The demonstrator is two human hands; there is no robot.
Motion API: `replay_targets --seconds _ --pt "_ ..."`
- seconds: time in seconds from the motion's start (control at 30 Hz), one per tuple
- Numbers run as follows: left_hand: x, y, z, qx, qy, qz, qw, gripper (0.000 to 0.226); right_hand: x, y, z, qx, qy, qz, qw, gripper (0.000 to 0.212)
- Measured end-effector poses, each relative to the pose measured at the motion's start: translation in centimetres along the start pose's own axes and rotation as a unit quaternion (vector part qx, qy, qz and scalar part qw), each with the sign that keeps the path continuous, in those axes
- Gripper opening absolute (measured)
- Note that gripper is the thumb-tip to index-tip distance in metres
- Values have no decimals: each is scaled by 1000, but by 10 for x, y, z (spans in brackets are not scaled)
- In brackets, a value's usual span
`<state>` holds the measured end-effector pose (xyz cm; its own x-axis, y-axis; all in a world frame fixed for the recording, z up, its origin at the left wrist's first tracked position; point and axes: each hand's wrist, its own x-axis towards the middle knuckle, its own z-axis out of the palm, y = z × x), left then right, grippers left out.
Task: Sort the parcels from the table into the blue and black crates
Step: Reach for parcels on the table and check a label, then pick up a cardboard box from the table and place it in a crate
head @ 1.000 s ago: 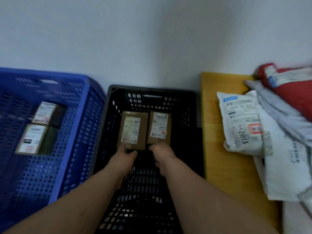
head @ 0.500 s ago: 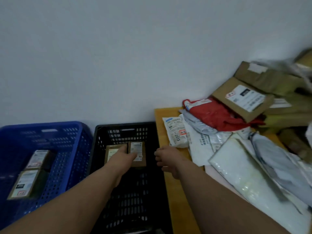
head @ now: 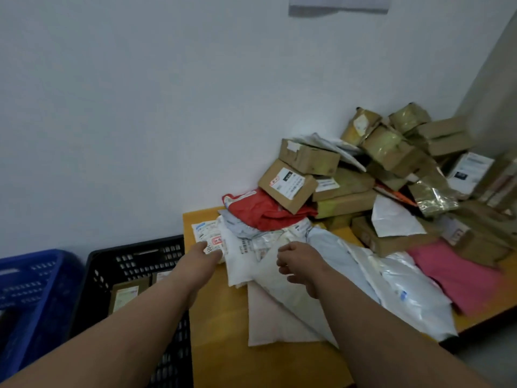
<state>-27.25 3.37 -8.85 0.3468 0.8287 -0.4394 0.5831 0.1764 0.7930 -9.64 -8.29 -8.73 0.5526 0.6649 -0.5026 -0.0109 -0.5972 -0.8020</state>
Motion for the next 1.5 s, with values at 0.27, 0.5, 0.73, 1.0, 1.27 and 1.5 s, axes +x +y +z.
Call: replay_targets --seconds 0.27,0.5,0.73,1.0,1.27,1.5 --pt "-21 65 105 -55 16 21 998 52 22 22 -142 16 58 9 998 12" --pt "10 101 113 -81 54 49 994 37 65 -4 -151 48 43 -7 998 10" --pt "62 143 126 -79 18 56 995 33 110 -32 -178 146 131 -29 980 11" --pt "76 200 178 -112 -60 72 989 14 131 -31 -262 443 146 37 884 73" --pt "81 226 238 -127 -30 67 989 9 170 -44 -317 515 23 70 854 104" --pt "64 229 268 -163 -30 67 984 15 173 -33 -334 575 -13 29 818 59"
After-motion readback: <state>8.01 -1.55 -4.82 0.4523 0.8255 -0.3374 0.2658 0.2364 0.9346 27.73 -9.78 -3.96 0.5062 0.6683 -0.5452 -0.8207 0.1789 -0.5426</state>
